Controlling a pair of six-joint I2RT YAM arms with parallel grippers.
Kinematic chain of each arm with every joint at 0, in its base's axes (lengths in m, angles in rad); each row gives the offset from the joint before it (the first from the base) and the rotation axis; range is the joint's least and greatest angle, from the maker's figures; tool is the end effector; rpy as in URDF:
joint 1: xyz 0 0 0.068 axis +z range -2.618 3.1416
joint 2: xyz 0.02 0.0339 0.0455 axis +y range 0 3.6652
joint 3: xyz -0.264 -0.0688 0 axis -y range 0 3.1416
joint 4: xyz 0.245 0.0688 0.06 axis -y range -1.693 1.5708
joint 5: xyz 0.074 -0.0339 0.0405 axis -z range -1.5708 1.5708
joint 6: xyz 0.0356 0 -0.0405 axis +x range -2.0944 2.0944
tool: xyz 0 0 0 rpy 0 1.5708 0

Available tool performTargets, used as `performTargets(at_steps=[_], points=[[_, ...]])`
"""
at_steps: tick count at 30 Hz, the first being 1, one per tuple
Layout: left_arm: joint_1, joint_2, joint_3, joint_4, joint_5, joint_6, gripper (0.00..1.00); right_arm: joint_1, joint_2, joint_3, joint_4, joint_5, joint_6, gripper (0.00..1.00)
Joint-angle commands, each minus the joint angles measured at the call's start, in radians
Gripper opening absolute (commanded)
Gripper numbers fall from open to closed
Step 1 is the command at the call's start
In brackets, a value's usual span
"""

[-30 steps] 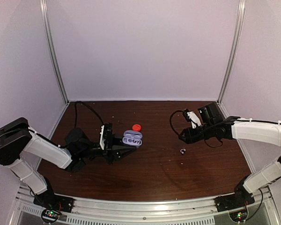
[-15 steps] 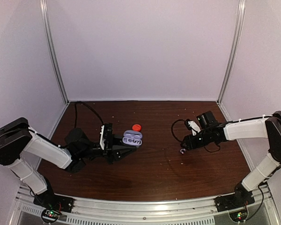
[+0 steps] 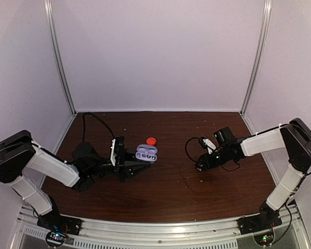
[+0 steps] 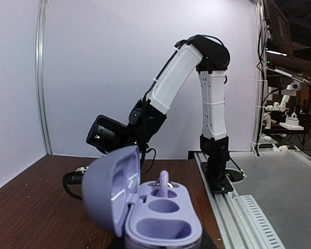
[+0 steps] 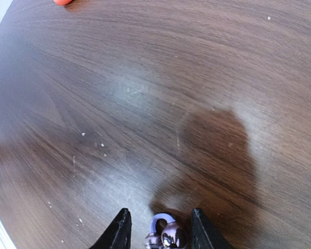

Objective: Insert the wireless bluetooth earbuds into the charging case

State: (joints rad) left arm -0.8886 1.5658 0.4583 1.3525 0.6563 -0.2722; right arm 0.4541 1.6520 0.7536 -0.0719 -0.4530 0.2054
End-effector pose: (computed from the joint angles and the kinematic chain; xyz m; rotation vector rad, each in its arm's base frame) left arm 0.1603 -0.2318 0.2099 1.0061 1.1485 -1.3815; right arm 0.2635 0.1460 0.1349 -0.5061 2.5546 0.8268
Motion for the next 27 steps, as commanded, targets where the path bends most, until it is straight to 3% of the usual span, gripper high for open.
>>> performTargets(at_steps=[1, 7, 14, 22, 27], points=[[0.008, -0.014, -0.012, 0.027, -0.013, 0.007, 0.00, 0.036, 0.052, 0.038, 0.004, -0.118, -0.044, 0.39], [0.009, -0.020, -0.016, 0.028, -0.012, 0.007, 0.00, 0.149, 0.126, 0.105, -0.034, -0.209, -0.121, 0.38], [0.008, -0.032, -0.018, 0.020, -0.010, 0.009, 0.00, 0.289, 0.163, 0.195, -0.125, -0.184, -0.217, 0.39], [0.008, -0.038, -0.017, 0.011, -0.013, 0.010, 0.00, 0.281, -0.049, 0.177, -0.085, -0.042, -0.206, 0.41], [0.008, -0.036, -0.015, 0.013, -0.014, 0.010, 0.00, 0.203, -0.112, 0.103, -0.059, 0.006, -0.121, 0.42]])
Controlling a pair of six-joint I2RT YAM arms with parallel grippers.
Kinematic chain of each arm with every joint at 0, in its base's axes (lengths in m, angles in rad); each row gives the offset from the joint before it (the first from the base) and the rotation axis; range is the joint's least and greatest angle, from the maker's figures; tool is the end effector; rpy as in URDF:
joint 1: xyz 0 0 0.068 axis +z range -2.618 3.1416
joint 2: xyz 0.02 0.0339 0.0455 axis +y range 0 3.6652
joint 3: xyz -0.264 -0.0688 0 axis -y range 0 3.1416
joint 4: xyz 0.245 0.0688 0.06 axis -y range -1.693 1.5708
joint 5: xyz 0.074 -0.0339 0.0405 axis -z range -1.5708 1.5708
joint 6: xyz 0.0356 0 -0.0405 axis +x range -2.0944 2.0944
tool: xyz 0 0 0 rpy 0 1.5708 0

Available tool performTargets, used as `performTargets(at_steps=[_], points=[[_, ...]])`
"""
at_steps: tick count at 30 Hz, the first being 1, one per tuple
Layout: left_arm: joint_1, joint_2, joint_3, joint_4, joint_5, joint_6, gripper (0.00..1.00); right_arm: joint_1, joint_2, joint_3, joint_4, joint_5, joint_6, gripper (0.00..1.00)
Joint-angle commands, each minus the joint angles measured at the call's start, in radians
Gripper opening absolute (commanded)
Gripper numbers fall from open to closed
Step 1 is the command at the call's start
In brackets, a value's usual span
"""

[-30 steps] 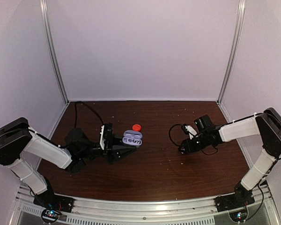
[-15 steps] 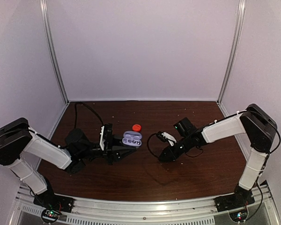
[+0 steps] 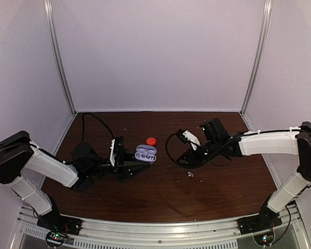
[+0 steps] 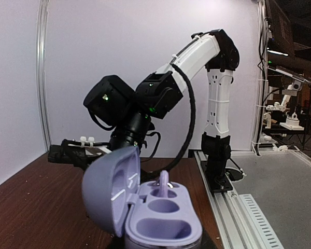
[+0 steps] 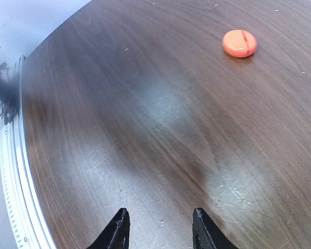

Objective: Insert the wireless bluetooth earbuds into the charging case

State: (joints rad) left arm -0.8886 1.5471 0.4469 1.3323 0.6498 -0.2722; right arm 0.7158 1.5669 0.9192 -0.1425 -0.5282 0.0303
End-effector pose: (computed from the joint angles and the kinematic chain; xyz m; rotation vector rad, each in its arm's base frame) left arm 0.1585 -0.2293 0.2098 1.0026 1.1649 -1.3784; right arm 0.2329 0.2263 0.2031 -1.0693 2.1938 0.9745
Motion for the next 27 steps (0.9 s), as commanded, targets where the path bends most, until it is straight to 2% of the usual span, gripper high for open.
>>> performTargets(at_steps=[1, 5, 10, 17, 27], points=[[0.008, -0.017, -0.002, 0.033, -0.006, 0.010, 0.00, -0.082, -0.030, -0.079, 0.014, 0.089, 0.065, 0.42], [0.008, -0.019, 0.001, 0.030, -0.005, 0.012, 0.00, -0.157, -0.020, -0.131, 0.044, 0.053, 0.113, 0.42], [0.008, -0.020, 0.005, 0.026, -0.005, 0.015, 0.00, -0.185, 0.034, -0.138, 0.055, 0.059, 0.124, 0.37], [0.008, -0.024, 0.005, 0.018, -0.006, 0.021, 0.00, -0.188, 0.073, -0.156, 0.047, 0.047, 0.112, 0.28], [0.009, -0.018, 0.006, 0.021, -0.005, 0.023, 0.00, -0.151, 0.066, -0.215, 0.055, -0.023, 0.145, 0.24]])
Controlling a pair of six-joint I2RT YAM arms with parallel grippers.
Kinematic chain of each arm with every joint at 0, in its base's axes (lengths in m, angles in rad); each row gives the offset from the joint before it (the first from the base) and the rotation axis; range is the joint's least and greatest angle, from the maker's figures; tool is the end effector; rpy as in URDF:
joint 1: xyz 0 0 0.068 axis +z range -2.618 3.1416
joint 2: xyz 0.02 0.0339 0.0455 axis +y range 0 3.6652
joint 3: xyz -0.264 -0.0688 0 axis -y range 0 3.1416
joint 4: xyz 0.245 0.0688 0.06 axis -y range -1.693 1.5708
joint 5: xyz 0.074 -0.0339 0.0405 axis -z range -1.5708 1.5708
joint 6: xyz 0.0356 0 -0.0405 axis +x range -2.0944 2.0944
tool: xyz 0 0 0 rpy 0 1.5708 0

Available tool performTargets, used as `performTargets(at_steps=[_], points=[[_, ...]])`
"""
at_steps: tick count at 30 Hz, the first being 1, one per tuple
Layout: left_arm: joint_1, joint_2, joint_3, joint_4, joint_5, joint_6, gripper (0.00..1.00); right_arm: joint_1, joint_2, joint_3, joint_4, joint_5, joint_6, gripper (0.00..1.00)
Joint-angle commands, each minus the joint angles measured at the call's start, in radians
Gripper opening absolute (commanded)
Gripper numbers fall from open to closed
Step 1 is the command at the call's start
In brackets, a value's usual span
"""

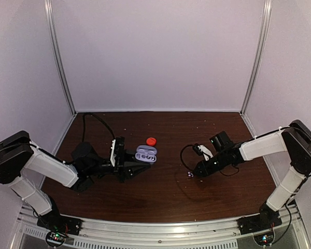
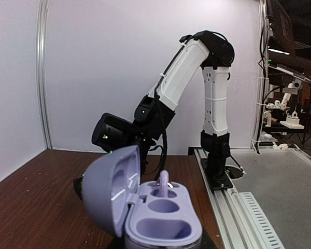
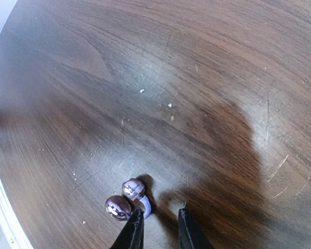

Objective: Insert the wireless bluetooth earbuds into the charging case

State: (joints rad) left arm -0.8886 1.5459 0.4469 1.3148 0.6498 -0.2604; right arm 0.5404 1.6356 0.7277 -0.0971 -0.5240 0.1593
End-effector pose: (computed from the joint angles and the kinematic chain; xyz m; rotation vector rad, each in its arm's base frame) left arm 0.1587 -0.2295 0.2084 1.0110 1.1748 -1.3700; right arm 0.2407 0.1652 0.1323 -0.7016 2.5514 0.9274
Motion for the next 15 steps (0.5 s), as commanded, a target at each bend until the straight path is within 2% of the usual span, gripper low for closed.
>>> performTargets(at_steps=[1, 15], points=[[0.008, -0.015, 0.006, 0.040, -0.004, 0.010, 0.00, 0.031, -0.002, -0.026, 0.007, -0.029, 0.019, 0.23], [0.008, -0.007, 0.007, 0.052, -0.003, 0.002, 0.00, 0.212, -0.013, 0.012, 0.022, -0.024, 0.117, 0.24]])
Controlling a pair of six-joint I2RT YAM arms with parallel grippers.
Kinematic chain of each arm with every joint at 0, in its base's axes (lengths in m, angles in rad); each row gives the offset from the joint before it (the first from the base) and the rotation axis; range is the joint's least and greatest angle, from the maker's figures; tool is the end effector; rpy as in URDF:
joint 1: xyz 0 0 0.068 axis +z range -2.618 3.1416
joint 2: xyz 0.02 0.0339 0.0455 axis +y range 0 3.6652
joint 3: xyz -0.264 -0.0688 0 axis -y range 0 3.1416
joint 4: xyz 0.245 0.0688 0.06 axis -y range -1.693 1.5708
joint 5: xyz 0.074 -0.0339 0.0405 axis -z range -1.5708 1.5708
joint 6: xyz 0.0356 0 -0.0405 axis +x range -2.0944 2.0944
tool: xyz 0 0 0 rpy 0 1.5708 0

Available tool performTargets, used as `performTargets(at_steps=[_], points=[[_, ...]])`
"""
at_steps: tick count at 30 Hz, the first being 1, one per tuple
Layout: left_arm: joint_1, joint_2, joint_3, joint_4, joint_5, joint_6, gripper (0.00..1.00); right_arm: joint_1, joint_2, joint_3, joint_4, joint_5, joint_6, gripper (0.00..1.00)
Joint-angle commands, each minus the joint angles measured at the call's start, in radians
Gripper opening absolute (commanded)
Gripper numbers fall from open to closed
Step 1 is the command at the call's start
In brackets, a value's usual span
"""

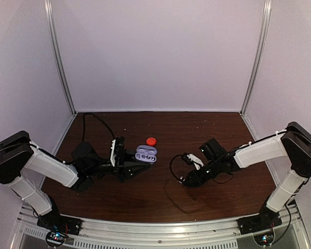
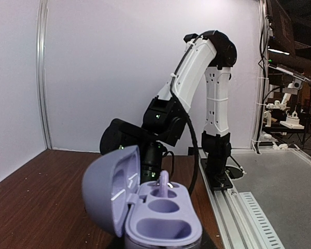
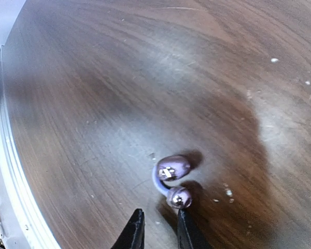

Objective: Insert the wireless bluetooth earbuds into the charging case

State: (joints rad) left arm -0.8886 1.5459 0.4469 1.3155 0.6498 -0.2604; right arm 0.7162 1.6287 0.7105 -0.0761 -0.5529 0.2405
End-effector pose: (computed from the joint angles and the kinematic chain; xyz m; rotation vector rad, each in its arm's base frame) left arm 0.1587 -0.2295 0.2084 1.0109 1.1741 -1.3699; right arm 0.2054 0.2036 0.1314 -0.8542 2.5625 1.0453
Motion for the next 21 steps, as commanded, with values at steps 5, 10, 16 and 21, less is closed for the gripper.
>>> performTargets(at_steps=[5, 10, 16, 21], points=[[0.009, -0.019, -0.002, 0.045, -0.007, 0.004, 0.00, 0.037, -0.055, 0.041, -0.027, 0.059, 0.012, 0.25], [0.009, -0.022, -0.008, 0.045, -0.013, 0.006, 0.00, 0.037, -0.147, 0.046, -0.060, 0.167, -0.011, 0.27], [0.009, -0.013, 0.001, 0.053, -0.010, 0.003, 0.00, 0.057, -0.166, 0.090, -0.104, 0.243, 0.001, 0.31], [0.008, -0.013, 0.001, 0.049, -0.009, 0.004, 0.00, 0.112, -0.093, 0.150, -0.194, 0.302, -0.009, 0.32]])
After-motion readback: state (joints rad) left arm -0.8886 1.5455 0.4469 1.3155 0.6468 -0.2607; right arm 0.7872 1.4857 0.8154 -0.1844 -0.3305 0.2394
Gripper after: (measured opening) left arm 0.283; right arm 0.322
